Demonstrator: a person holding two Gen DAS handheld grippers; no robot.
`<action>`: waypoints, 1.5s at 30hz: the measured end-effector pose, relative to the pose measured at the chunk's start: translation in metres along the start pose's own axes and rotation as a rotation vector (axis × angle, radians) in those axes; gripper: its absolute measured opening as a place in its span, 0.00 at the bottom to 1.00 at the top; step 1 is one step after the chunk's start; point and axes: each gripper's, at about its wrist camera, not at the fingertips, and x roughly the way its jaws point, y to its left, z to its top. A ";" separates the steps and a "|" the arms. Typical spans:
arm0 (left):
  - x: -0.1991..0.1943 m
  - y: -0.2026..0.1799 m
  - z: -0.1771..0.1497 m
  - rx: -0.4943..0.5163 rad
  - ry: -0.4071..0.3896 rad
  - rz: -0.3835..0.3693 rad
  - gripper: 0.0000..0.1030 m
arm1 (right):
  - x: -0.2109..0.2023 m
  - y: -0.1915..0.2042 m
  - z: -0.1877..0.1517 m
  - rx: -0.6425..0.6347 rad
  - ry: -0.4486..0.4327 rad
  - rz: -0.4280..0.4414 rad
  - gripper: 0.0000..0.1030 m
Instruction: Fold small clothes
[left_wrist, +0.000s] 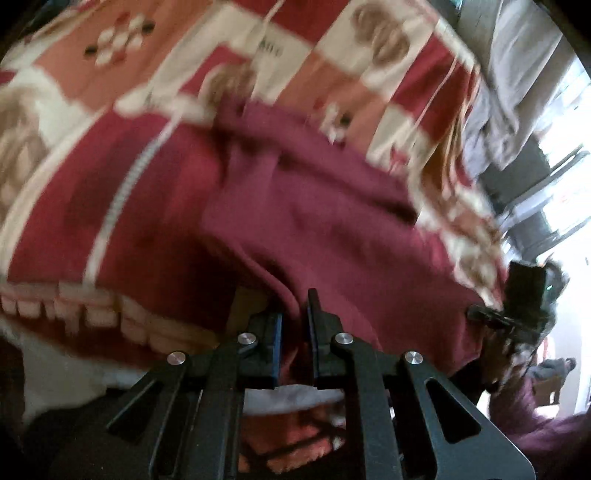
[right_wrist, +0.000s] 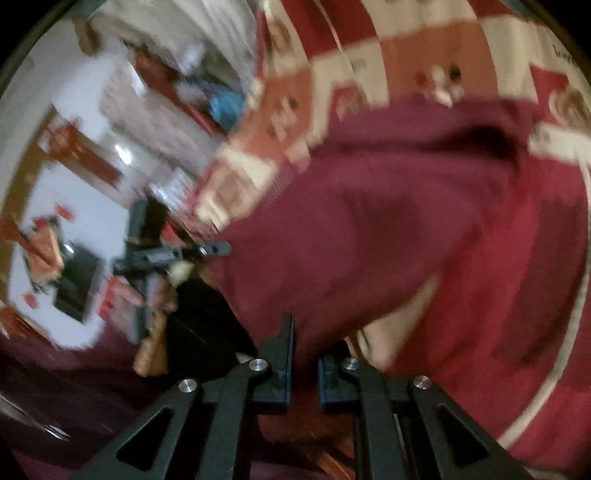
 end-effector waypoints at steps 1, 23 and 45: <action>0.000 -0.002 0.014 -0.001 -0.024 -0.005 0.10 | -0.004 -0.002 0.011 0.010 -0.042 0.010 0.08; 0.140 0.042 0.229 -0.165 -0.192 -0.033 0.75 | -0.053 -0.134 0.149 0.199 -0.331 -0.391 0.63; 0.107 0.063 0.166 0.103 0.027 -0.056 0.75 | -0.006 -0.116 0.134 0.156 -0.156 -0.510 0.62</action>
